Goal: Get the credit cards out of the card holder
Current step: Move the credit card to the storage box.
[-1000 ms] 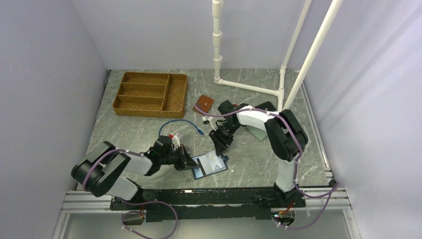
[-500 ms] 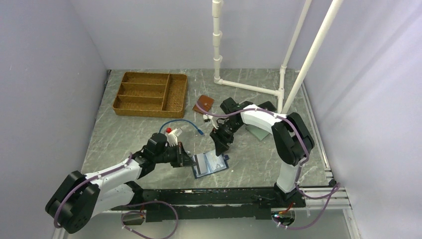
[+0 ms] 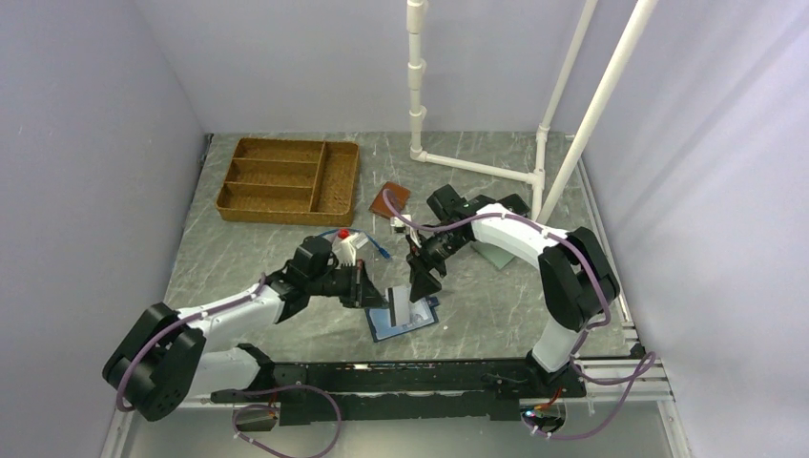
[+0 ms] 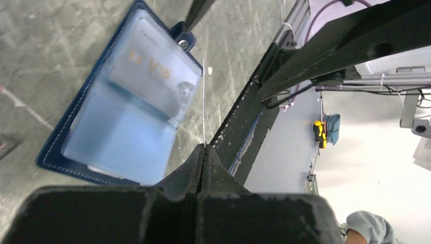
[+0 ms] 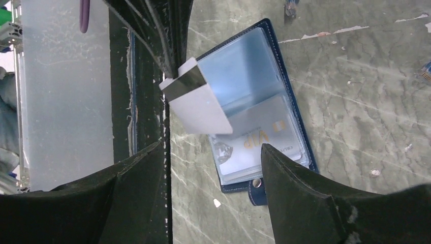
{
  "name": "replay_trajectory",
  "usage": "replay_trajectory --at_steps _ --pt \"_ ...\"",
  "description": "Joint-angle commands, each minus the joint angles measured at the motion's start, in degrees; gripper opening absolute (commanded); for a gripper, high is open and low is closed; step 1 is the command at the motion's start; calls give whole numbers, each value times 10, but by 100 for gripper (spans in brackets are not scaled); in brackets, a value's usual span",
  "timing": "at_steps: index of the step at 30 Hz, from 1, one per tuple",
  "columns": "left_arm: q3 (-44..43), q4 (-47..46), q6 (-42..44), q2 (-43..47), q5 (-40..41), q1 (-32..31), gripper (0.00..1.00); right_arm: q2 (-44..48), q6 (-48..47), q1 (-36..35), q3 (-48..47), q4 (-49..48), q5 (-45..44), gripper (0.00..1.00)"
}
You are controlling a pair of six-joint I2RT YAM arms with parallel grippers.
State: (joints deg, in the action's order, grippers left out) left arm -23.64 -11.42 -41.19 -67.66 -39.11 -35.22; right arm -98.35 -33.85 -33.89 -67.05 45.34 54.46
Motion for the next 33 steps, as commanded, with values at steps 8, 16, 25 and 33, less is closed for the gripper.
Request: replay_trajectory --at_steps 8,16,25,33 --pt "-48 -67 7 -61 -40 -31 0 -16 -43 0 -6 10 95 64" --pt "-49 -78 -6 -55 -22 -31 0 -60 -82 -18 -41 80 114 6" --pt "45 -138 -156 44 55 26 78 15 -94 -2 -49 75 39 0" --pt "84 -122 -358 175 170 40 99 213 -16 -4 68 -143 -144 0"
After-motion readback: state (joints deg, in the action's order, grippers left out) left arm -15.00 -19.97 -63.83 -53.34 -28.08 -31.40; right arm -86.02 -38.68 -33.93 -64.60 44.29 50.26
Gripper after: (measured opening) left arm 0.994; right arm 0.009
